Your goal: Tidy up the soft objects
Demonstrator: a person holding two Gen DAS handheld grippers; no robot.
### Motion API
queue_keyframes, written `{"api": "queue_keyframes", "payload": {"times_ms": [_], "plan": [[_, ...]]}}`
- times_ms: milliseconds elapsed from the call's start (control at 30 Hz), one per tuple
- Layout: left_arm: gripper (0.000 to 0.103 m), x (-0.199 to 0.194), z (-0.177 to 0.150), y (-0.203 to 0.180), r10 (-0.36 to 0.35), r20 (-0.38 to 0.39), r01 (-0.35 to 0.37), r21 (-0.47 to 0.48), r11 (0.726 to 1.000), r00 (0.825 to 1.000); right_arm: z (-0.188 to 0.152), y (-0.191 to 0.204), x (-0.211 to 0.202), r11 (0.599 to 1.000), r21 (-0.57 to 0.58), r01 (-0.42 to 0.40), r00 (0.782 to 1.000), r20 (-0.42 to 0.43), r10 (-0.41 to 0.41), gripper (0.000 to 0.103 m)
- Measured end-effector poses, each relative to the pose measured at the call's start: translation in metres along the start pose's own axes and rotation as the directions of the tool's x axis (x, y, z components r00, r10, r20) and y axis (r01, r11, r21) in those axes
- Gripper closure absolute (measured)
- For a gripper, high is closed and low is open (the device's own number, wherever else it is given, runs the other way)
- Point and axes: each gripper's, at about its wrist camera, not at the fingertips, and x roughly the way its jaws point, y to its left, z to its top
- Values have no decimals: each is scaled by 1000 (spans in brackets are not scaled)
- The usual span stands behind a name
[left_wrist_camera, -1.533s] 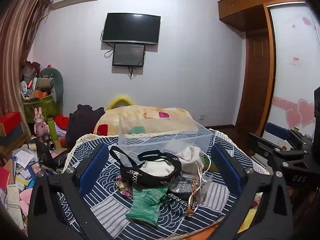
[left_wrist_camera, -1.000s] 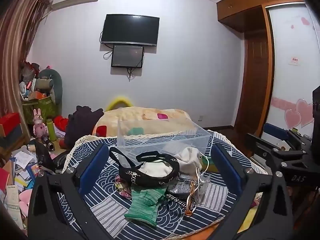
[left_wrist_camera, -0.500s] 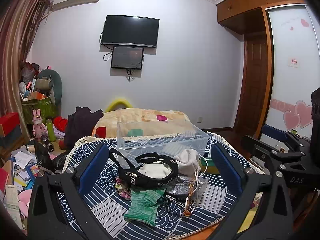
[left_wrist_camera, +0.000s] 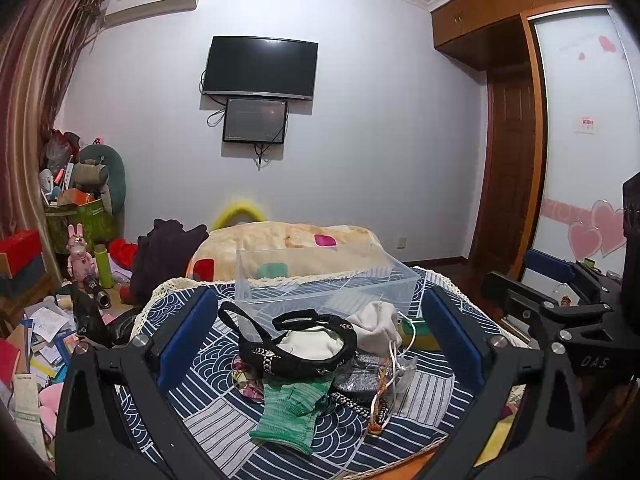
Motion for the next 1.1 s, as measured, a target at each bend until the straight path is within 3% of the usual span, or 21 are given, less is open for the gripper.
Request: {"api": "queue_keyframes", "payload": {"times_ms": [1100], "plan": [[0,1,0,0,2,-2,-2,1,1000,1000,-2,-1,0,1000,0,-4,1000,5,4,0]]}}
